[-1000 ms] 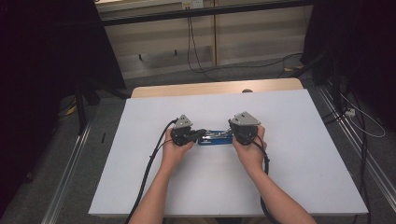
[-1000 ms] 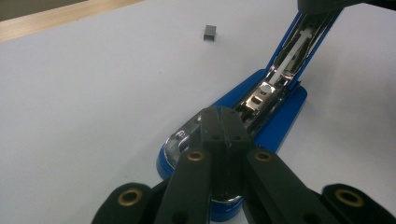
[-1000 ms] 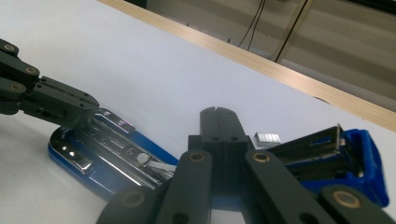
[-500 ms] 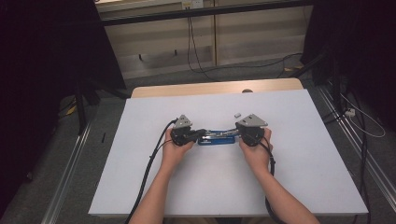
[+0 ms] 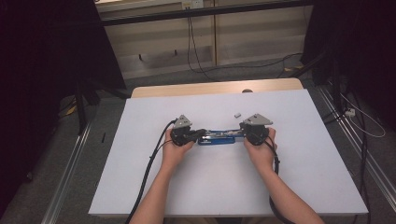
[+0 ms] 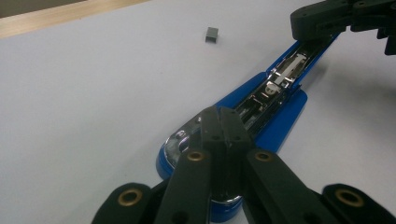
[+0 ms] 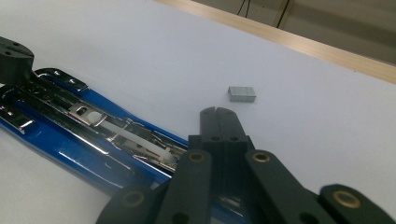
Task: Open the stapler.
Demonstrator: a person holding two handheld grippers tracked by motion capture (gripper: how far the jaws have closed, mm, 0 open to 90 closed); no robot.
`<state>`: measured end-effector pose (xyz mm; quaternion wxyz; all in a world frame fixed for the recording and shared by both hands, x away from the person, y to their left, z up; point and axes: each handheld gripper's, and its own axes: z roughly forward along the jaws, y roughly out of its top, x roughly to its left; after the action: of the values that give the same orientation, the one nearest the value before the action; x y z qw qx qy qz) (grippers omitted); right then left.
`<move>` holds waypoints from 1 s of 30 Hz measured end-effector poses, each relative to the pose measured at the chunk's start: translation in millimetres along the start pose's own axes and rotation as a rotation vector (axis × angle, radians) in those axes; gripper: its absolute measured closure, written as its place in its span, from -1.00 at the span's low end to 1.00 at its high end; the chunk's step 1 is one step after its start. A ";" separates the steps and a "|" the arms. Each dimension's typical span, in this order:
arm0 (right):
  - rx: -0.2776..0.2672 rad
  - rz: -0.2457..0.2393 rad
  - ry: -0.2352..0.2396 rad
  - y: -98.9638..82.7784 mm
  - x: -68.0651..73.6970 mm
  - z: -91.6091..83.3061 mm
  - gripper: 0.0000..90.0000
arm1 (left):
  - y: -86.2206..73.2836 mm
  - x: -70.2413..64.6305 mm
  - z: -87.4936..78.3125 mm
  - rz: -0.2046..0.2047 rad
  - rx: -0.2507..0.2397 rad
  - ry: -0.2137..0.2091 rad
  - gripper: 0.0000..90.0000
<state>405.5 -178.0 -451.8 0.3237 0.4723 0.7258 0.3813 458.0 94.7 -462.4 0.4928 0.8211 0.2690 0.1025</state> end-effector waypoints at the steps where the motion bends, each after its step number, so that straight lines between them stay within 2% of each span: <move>1: 0.000 0.000 0.000 0.3 -0.4 0.4 1.00 | 0.4 -0.3 -0.5 -0.003 -0.002 0.001 1.00; 4: 0.010 -0.003 0.003 0.4 0.0 1.8 1.00 | 3.0 0.1 -4.1 -0.024 -0.027 -0.007 1.00; 7: 0.011 -0.001 0.007 0.5 1.1 3.3 1.00 | 3.8 -0.1 -5.5 -0.038 -0.030 -0.012 0.96; 11: 0.006 0.007 0.009 4.0 0.6 4.0 1.00 | 5.0 -1.6 -6.5 -0.045 -0.025 -0.030 0.75; 13: 0.004 0.006 0.012 6.7 -0.8 4.6 0.99 | 6.3 -1.3 -9.0 -0.047 -0.016 -0.020 0.64; 15: 0.008 0.007 0.004 9.4 -2.7 5.5 0.86 | 6.9 -0.6 -11.1 -0.071 -0.025 -0.033 0.57; 17: 0.004 0.020 0.013 11.7 -5.1 6.4 0.83 | 8.5 -1.1 -13.1 -0.068 -0.026 -0.026 0.41; 21: 0.010 0.037 0.012 16.4 -10.5 8.5 0.62 | 11.3 -1.8 -17.9 -0.094 -0.027 -0.024 0.20; 24: 0.011 0.051 0.013 21.3 -15.8 10.4 0.34 | 12.9 -2.4 -21.2 -0.110 -0.023 -0.023 0.01; 27: 0.019 0.041 0.022 26.3 -21.1 13.1 0.15 | 14.6 -2.8 -24.0 -0.124 -0.014 -0.005 -0.22; 30: 0.044 0.050 0.034 29.5 -26.3 17.2 -0.11 | 15.6 -2.9 -25.7 -0.122 -0.012 0.009 -0.41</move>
<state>441.8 -190.5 -432.1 0.2912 0.4908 0.7273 0.3813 449.7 106.7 -436.0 0.5021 0.7996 0.3202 0.0774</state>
